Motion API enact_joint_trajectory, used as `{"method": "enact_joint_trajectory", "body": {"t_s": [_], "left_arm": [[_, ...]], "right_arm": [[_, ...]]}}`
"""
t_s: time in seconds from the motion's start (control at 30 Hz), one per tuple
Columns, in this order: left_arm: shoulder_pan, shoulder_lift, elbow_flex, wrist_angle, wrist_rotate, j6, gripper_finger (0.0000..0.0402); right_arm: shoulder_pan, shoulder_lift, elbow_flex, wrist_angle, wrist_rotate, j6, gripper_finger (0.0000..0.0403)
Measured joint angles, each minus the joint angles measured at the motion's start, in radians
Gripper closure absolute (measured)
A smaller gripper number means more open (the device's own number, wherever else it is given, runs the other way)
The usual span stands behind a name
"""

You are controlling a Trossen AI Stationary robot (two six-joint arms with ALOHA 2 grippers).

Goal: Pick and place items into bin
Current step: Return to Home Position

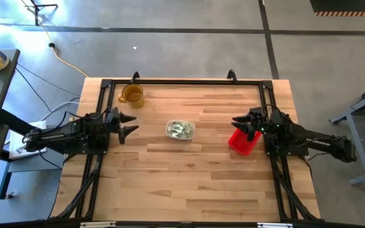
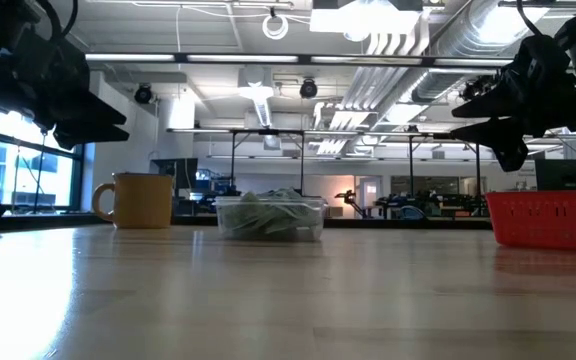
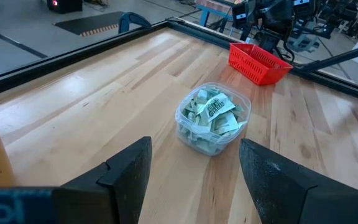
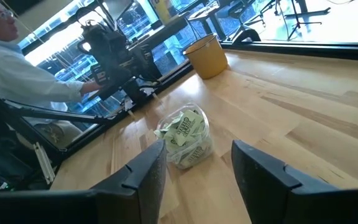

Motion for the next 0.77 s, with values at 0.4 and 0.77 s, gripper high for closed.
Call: {"method": "enact_joint_trajectory", "body": {"t_s": [0.4, 0.77], "left_arm": [[0.000, 0.000, 0.000, 0.000, 0.000, 0.000, 0.0124], [0.000, 0.000, 0.000, 0.000, 0.000, 0.000, 0.0124]], "right_arm": [[0.000, 0.000, 0.000, 0.000, 0.000, 0.000, 0.0234], [0.000, 0.000, 0.000, 0.000, 0.000, 0.000, 0.0233]]}}
